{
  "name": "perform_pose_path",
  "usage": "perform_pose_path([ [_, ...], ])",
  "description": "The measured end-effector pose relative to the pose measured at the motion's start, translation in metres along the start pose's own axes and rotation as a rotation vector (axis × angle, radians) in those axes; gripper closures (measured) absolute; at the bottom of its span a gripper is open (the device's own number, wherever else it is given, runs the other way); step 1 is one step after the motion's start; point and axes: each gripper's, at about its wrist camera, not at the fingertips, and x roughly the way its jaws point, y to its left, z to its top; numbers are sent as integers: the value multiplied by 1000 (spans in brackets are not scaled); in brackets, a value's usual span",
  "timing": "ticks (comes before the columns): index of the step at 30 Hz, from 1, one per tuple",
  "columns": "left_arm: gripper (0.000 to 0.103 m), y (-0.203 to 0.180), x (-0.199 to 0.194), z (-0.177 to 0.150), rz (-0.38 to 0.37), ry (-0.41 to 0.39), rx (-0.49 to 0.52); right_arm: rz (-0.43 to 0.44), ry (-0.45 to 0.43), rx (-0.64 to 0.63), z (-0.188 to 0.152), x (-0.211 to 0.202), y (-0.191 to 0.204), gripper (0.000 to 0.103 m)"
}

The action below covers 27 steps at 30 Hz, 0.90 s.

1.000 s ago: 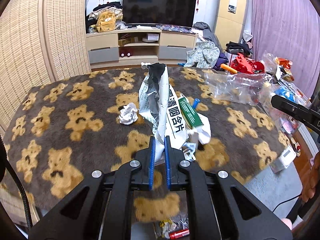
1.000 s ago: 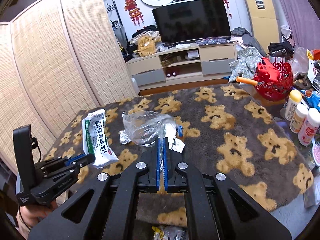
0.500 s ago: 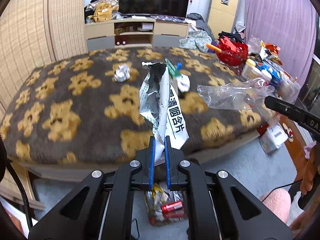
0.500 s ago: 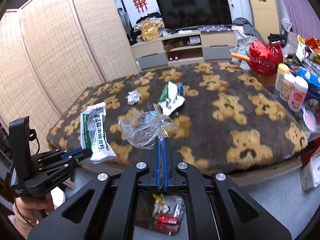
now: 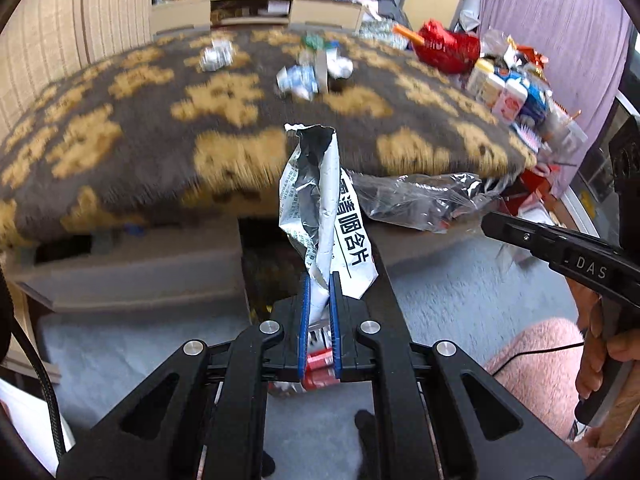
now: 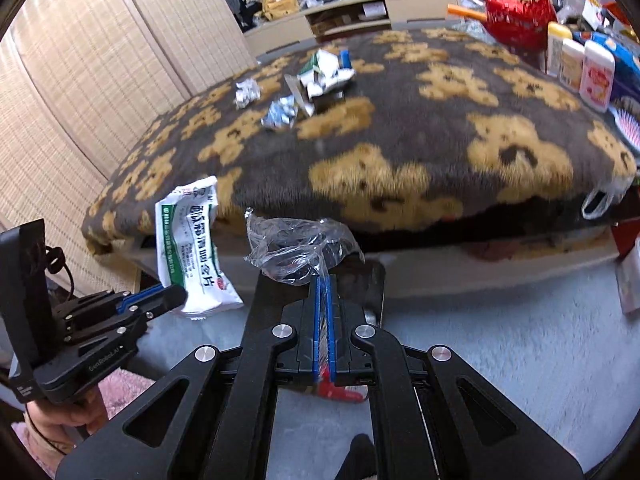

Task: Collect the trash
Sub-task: 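Carry both items over the bin and open both tools to drop them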

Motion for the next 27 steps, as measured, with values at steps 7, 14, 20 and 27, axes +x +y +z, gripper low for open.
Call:
perform_pose_path([
  [7,95,2,49,-31,-17,130,-20,-8,118,30,-27,41,-5,98],
  [14,95,10,85,-47,-38,220,-47,-4,204,93,-42,81,-15,98],
  [20,94,19,102,-54,-62,260,-72,4,233,104,-44,99,-14,95],
  [27,74,22,109,-53,-58,272,-84,7,234,107,-34,110,-11,93],
])
